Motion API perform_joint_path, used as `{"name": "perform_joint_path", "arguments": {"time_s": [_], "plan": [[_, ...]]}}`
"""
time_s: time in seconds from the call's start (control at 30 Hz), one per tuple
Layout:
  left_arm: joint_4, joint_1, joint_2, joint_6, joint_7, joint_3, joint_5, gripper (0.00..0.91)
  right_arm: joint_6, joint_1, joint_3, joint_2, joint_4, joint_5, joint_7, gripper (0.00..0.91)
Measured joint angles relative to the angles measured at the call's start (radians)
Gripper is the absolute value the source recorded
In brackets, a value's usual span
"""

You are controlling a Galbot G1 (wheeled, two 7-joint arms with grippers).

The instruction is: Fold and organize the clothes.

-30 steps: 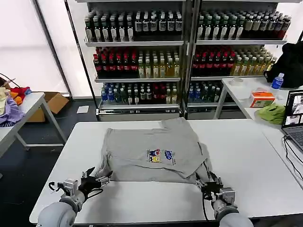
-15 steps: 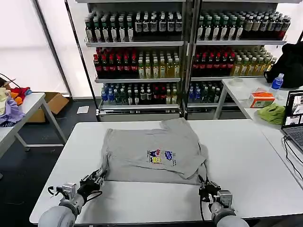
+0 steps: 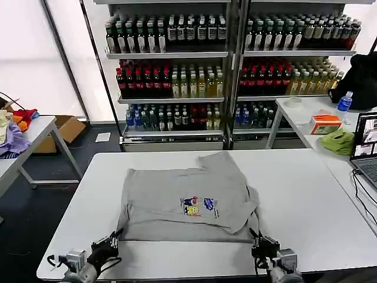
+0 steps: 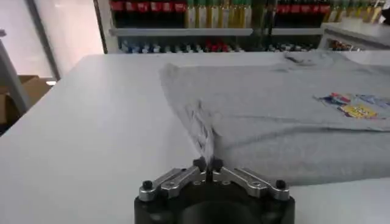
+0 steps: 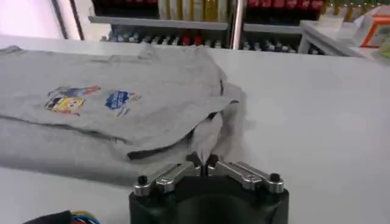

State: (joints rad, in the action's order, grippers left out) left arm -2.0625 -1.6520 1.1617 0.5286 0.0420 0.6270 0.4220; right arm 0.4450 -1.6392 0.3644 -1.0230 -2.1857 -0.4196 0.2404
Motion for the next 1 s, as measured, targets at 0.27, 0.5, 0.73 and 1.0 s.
{"name": "perform_joint_path", "arguments": {"time_s": [0.27,0.5,0.73,1.0], "plan": [[-0.114,-0.162,0.035,0.026,-0.026,0.063,0.0,0.907,0.007,-0.064,0.026,0.009,-0.059,0.044,-0.037,0.907],[-0.174,-0.215,0.036,0.047,-0.066,0.122,0.011,0.907,0.007,-0.046,0.091,0.033,-0.089,0.022,-0.064,0.907],[-0.206,-0.2,0.013,0.051,-0.077,0.198,0.062,0.907,0.016,0.074,0.114,0.073,-0.059,-0.043,-0.104,0.907],[-0.156,-0.075,-0.059,0.05,-0.026,0.225,0.099,0.907,0.045,0.369,0.039,0.069,0.115,-0.109,-0.196,0.907]]}}
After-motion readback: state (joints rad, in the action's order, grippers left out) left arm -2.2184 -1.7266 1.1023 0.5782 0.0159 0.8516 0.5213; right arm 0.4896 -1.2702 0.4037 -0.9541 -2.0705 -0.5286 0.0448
